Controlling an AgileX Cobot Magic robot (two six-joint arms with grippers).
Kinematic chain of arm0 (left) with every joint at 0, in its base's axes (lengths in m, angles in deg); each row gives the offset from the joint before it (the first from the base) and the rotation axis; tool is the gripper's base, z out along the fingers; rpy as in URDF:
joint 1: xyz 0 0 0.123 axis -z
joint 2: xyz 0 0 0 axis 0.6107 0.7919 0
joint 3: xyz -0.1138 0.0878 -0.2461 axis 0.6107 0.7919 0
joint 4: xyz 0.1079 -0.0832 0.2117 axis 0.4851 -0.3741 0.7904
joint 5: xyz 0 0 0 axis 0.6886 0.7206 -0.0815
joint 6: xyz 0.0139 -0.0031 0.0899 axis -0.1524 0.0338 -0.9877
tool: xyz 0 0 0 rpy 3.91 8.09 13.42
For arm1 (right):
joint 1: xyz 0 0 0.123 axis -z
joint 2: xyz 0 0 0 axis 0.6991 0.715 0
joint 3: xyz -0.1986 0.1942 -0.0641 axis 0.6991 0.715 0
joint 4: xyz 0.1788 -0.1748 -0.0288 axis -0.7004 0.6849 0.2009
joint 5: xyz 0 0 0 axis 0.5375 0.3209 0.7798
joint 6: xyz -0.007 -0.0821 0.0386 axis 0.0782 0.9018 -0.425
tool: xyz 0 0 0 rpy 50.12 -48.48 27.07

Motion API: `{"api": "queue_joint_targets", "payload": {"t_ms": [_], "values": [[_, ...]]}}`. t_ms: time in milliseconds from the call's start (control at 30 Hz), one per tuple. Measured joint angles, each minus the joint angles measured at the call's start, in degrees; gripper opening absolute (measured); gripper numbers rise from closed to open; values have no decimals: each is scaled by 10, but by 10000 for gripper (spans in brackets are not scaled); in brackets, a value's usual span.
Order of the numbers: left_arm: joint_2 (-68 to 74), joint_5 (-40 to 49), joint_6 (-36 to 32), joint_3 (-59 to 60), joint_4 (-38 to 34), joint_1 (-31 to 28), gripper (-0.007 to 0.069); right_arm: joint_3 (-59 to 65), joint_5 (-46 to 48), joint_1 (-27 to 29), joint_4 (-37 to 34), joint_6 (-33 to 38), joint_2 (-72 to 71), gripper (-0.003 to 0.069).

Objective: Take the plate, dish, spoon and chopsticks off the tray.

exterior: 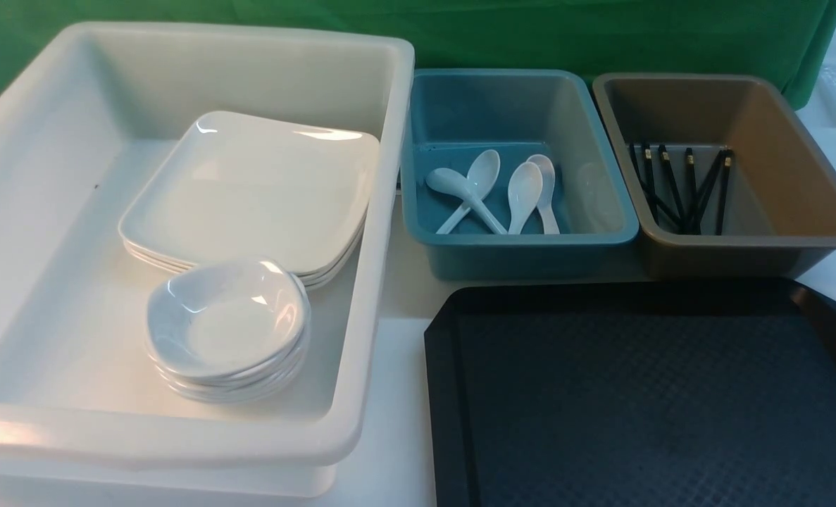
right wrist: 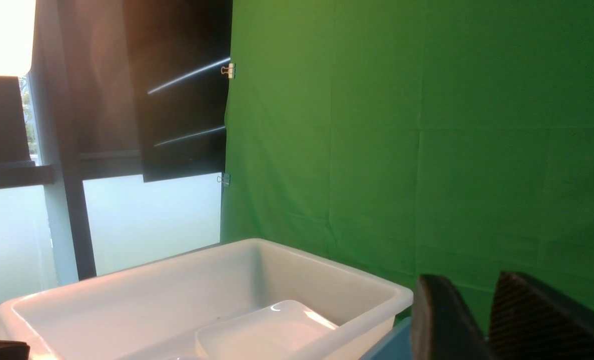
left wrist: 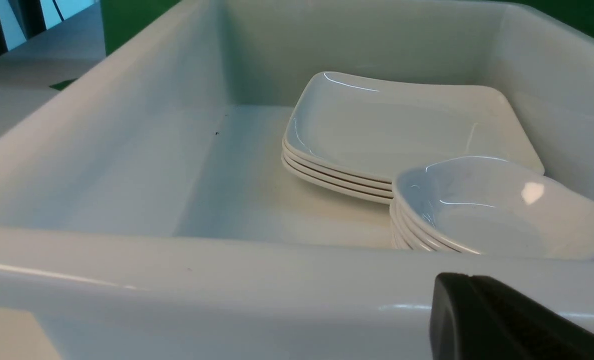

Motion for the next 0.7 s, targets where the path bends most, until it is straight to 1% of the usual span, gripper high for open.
{"api": "queue_joint_targets", "payload": {"t_ms": [467, 700], "values": [[0, 0, 0, 0, 0, 0, 3, 0, 0, 0, 0, 0, 0, 218], [0, 0, 0, 0, 1, 0, 3, 0, 0, 0, 0, 2, 0, 235]]}}
